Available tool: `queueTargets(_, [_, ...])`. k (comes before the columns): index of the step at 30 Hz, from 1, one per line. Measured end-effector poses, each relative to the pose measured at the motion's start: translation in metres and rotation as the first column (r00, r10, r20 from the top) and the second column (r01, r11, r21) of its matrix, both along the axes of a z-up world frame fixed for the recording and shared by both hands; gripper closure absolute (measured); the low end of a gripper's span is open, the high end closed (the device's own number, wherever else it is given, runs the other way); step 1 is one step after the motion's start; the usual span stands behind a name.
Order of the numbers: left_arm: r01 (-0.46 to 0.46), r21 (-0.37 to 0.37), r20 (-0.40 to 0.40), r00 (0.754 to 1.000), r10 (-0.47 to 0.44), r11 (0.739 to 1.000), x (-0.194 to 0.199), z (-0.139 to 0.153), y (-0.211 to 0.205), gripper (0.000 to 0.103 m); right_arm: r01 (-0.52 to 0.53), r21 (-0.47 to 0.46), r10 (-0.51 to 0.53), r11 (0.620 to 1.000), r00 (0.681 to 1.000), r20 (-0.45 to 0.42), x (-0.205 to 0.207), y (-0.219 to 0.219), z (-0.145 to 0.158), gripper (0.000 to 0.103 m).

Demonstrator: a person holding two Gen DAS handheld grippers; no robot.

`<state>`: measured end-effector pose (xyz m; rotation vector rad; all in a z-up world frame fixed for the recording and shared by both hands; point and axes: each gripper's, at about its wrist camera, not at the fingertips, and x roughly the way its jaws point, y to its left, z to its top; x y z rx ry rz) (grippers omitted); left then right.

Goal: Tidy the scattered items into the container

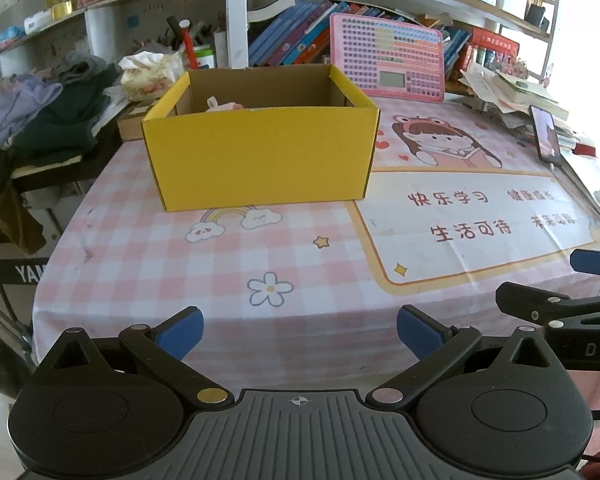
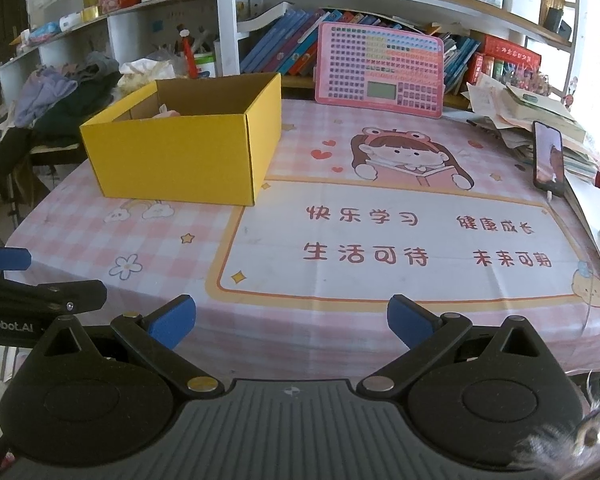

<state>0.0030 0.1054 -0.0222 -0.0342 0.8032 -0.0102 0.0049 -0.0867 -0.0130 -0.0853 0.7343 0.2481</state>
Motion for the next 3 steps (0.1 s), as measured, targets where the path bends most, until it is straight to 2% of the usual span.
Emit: queueTargets(3, [-0.004, -0.003, -0.004, 1.0, 0.004, 1.0, 0.0031, -0.0013, 0.0014, 0.0, -0.002, 0.002, 0.002, 1.0, 1.0, -0.011, 0.0051, 0.0011, -0.0015, 0.0])
